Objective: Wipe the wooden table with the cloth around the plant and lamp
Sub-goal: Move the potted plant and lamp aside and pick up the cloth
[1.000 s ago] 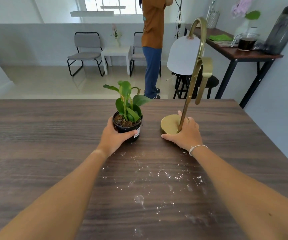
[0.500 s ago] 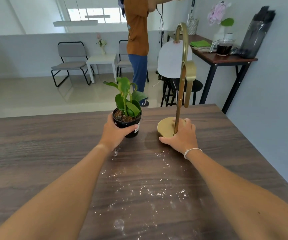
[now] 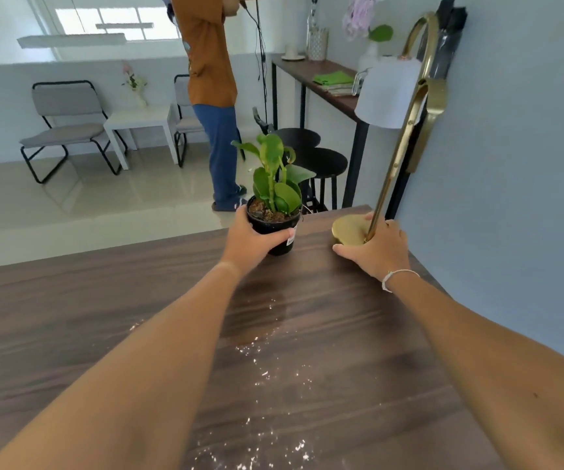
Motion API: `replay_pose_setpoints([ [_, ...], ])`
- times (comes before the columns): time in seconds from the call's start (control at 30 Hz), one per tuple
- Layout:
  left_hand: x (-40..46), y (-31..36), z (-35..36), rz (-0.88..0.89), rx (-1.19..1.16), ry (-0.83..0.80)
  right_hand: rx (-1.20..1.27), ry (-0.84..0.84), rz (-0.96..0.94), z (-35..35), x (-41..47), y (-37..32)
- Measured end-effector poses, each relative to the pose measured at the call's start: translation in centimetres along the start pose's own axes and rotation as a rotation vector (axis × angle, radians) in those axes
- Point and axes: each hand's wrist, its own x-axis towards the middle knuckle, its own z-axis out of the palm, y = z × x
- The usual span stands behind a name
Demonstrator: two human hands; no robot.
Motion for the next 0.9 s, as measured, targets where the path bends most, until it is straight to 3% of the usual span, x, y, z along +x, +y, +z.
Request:
replay_pose_setpoints([
  [0.33, 3.1, -1.3, 3.7, -0.02, 0.019, -0.022, -0.076, -0.023, -0.042, 0.7, 3.6, 1.2],
  [0.7, 3.0, -2.0, 4.5, -0.022, -0.015, -0.001, -0.071, -0.017, -0.072, 1.8, 4.2, 1.6],
  [0.9, 2.0, -1.2, 3.8, -0.073, -0.029, -0.067, -0.09, -0.078, -0.101, 1.0, 3.8, 1.6],
])
